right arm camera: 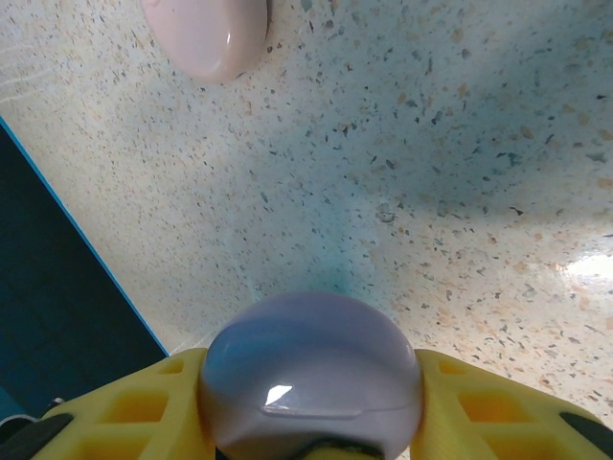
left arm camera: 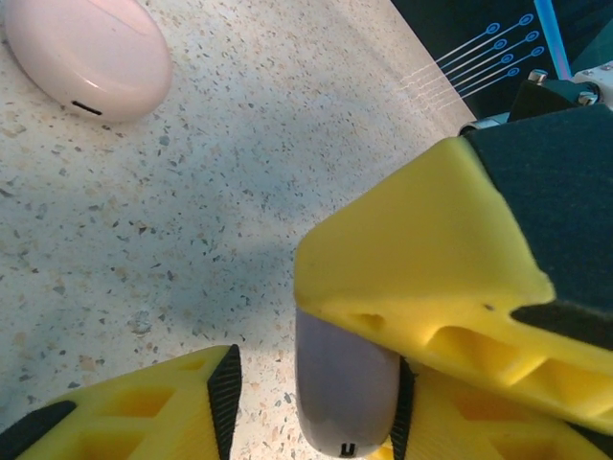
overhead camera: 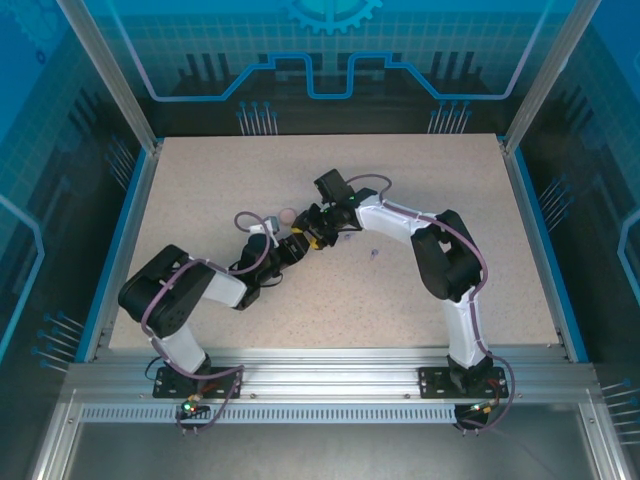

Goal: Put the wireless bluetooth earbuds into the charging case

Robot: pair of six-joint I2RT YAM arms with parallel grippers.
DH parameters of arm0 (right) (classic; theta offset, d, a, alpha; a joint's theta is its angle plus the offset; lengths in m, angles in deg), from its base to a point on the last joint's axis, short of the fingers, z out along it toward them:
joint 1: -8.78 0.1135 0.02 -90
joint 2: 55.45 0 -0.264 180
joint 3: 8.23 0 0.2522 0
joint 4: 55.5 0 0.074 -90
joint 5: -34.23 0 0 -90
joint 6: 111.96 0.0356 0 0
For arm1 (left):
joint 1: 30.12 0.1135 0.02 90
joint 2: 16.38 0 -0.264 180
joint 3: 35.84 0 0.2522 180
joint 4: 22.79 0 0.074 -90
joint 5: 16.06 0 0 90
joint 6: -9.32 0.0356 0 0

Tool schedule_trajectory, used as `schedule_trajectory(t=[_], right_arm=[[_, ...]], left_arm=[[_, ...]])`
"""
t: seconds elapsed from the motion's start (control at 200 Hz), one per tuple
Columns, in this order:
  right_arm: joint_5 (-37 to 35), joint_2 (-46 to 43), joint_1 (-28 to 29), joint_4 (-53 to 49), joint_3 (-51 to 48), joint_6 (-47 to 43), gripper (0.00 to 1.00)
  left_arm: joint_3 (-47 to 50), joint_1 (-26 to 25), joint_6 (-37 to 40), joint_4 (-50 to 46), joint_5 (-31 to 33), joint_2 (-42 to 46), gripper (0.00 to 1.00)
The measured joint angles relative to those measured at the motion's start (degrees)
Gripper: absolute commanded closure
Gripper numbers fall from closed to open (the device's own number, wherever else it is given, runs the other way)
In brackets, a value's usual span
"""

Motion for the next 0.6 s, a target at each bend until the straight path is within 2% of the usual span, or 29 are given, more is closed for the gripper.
schedule_trajectory(t=[0.3, 0.44, 0.505, 0.6], right_arm=[[-0.66, -0.02, -0.02, 0.98, -0.31, 0.22, 0.62], [-0.76, -0.02, -0.02, 1.01, -0.31, 0.22, 0.59], [-0.76, -0.02, -0.04, 0.98, -0.28, 0.2, 0.5], [-0.17, 0.0, -0.24, 0.04, 0.31, 0.7, 0.23]], left_arm=[[-0.68, -0.31, -1.11, 0.92, -0.07, -0.61, 0.89], [-0.68, -0.31, -1.4, 0.9, -0.07, -0.61, 0.97], [-0.68, -0.31, -1.42, 0.87, -0.13, -0.61, 0.97], [-0.76, -0.28, -1.49, 0.79, -0.5, -0.61, 0.98]])
